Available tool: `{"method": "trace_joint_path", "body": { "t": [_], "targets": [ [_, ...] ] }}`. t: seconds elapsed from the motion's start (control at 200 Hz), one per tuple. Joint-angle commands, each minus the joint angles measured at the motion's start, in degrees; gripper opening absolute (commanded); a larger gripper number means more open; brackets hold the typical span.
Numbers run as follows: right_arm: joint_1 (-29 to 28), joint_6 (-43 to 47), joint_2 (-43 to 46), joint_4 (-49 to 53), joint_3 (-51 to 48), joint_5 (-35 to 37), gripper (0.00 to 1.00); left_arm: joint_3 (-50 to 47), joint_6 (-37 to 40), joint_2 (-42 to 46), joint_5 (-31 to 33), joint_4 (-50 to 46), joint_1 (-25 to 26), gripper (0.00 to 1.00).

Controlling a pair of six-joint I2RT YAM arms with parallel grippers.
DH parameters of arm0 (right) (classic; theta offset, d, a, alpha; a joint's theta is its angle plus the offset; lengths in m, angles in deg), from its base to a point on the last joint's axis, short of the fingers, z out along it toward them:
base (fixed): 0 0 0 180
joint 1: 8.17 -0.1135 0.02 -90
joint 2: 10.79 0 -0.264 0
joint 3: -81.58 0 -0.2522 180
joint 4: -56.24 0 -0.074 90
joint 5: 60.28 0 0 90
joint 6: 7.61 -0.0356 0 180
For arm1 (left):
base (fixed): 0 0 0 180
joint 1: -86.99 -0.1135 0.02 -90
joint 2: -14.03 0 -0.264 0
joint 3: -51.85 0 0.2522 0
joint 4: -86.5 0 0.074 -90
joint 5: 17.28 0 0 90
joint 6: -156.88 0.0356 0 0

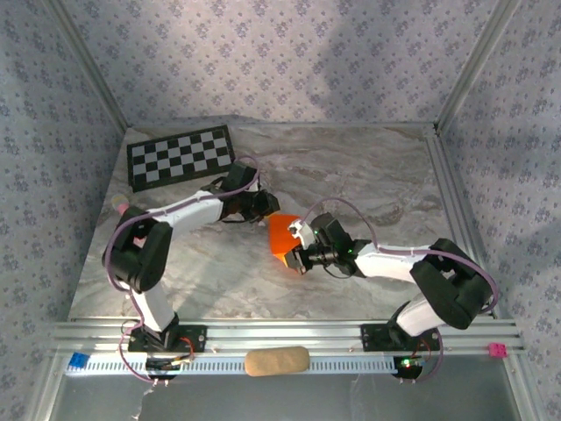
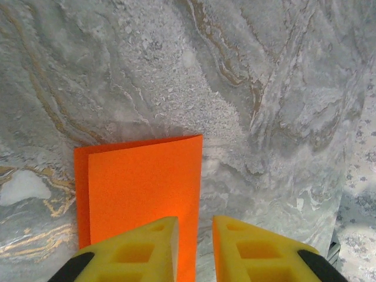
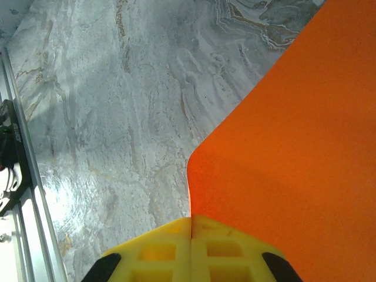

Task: Fold a paper plane with a square sheet of paper (pick it up from the middle)
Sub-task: Third fold the triangle at the center of the table.

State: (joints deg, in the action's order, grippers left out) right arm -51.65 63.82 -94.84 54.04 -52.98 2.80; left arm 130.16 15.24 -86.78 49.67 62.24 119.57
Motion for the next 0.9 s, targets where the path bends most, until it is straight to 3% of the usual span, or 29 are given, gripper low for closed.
{"method": "trace_joint_path", "body": {
  "t": [0.0,0.395,0.565,0.895],
  "targets": [
    [0.5,-2.0,-0.5,0.5,1.1,-2.1,0.00,3.0,1.8,-2.5,-3.1,0.0,-0.1,0.21],
    [1.1,-3.5,-0.8,-0.4,0.3,-1.7,0.00,3.5,4.7,-8.9,-4.5,-0.8,1.3,0.18],
    [1.6,-4.3,-1.4,-0.8,0.8,-2.9,0.00,4.2,6.2,-12.2,-2.2,-3.7,1.6,0.16],
    [6.4,-4.6,-3.3,1.2,1.3,-7.9,0.00,4.3,7.4,-14.0,-1.0,-5.1,1.7,0.16]
  ]
}}
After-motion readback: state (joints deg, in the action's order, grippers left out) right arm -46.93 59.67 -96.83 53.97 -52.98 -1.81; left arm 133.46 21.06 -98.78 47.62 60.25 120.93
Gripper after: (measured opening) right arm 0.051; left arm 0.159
